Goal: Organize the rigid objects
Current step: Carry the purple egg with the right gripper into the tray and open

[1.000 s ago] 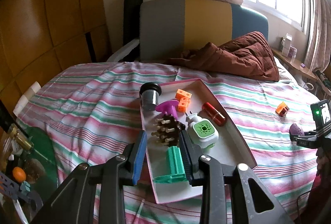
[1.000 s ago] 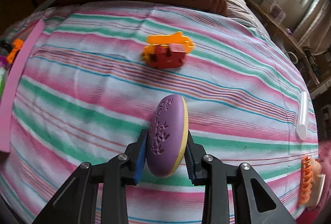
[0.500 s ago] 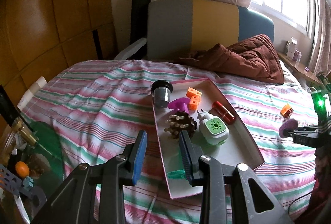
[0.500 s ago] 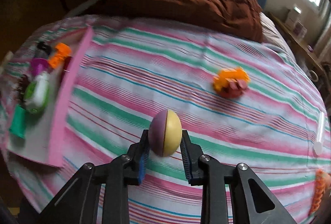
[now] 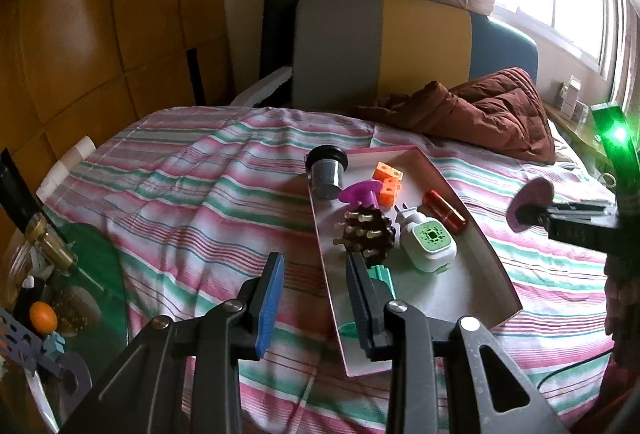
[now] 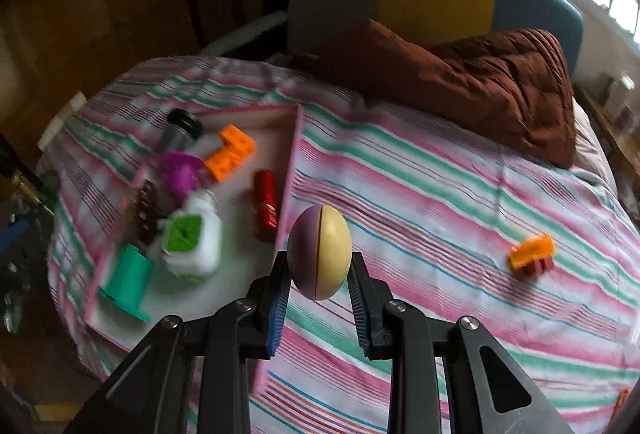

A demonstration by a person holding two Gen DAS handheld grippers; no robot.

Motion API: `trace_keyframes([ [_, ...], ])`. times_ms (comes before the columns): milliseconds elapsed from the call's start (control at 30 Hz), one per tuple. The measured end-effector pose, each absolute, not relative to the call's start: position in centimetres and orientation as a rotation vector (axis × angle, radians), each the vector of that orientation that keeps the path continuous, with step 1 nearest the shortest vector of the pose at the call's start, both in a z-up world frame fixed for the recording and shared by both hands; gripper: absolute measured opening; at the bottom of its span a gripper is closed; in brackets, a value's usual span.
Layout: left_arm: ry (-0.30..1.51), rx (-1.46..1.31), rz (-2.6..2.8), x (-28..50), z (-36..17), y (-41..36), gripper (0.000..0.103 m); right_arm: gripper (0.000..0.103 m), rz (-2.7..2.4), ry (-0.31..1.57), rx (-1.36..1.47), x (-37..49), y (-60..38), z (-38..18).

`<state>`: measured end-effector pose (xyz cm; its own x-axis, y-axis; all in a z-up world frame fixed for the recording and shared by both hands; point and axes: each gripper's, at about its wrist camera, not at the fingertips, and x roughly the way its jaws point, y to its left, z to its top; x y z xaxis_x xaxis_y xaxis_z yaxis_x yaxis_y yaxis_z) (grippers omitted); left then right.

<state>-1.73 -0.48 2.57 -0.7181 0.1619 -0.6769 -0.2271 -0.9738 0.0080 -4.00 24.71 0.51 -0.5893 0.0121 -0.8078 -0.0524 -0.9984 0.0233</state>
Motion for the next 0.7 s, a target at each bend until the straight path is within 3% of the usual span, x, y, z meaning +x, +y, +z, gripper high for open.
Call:
trace_keyframes([
  [367,0.084,-1.104,2.753,-2.4,2.0,-2.3,0.032,0.029,2.849,0.077,-1.432,-9.9,20.3,1.6],
  [700,0.057,-1.138,2.785,-3.4,1.6,-3.9,0.032,0.029,2.695,-0.109,-1.628,-17.4,16.3,-4.4],
])
